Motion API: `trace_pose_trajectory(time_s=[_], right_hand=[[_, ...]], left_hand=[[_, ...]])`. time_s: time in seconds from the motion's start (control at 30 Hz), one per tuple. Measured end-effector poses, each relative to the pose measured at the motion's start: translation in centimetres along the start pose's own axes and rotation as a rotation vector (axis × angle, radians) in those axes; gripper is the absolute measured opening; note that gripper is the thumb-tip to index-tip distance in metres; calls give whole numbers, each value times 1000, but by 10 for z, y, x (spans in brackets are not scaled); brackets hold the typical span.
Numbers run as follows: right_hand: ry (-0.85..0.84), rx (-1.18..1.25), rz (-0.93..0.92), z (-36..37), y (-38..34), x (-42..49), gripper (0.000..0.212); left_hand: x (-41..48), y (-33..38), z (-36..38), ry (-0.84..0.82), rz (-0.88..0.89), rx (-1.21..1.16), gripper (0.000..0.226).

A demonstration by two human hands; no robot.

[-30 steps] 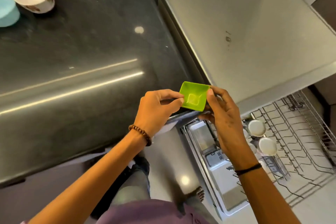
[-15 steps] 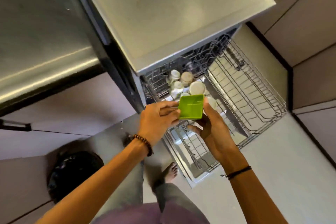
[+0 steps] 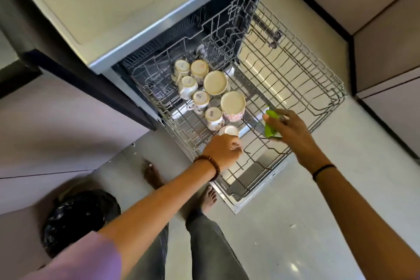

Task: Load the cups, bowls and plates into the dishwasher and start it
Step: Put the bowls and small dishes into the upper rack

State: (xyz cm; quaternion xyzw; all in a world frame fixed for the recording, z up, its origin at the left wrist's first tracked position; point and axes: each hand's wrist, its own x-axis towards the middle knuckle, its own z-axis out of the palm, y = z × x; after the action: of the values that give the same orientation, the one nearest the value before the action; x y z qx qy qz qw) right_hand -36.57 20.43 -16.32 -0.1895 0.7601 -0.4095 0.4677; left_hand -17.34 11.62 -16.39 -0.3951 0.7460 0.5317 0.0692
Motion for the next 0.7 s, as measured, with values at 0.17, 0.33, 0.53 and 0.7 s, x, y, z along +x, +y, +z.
trace_pose_trajectory(time_s=[0.17, 0.33, 0.53, 0.7], right_hand=[[22, -515, -91, -8, 37, 47, 64], [-47, -644, -119, 8, 61, 70, 70], [-33, -701, -104, 19, 79, 73, 65], [18, -704, -153, 19, 80, 66, 59]], left_hand=[[6, -29, 18, -80, -31, 225, 22], [7, -44, 18, -80, -34, 236, 21], [8, -49, 12, -20, -28, 146, 19], [6, -50, 12, -13, -5, 135, 19]])
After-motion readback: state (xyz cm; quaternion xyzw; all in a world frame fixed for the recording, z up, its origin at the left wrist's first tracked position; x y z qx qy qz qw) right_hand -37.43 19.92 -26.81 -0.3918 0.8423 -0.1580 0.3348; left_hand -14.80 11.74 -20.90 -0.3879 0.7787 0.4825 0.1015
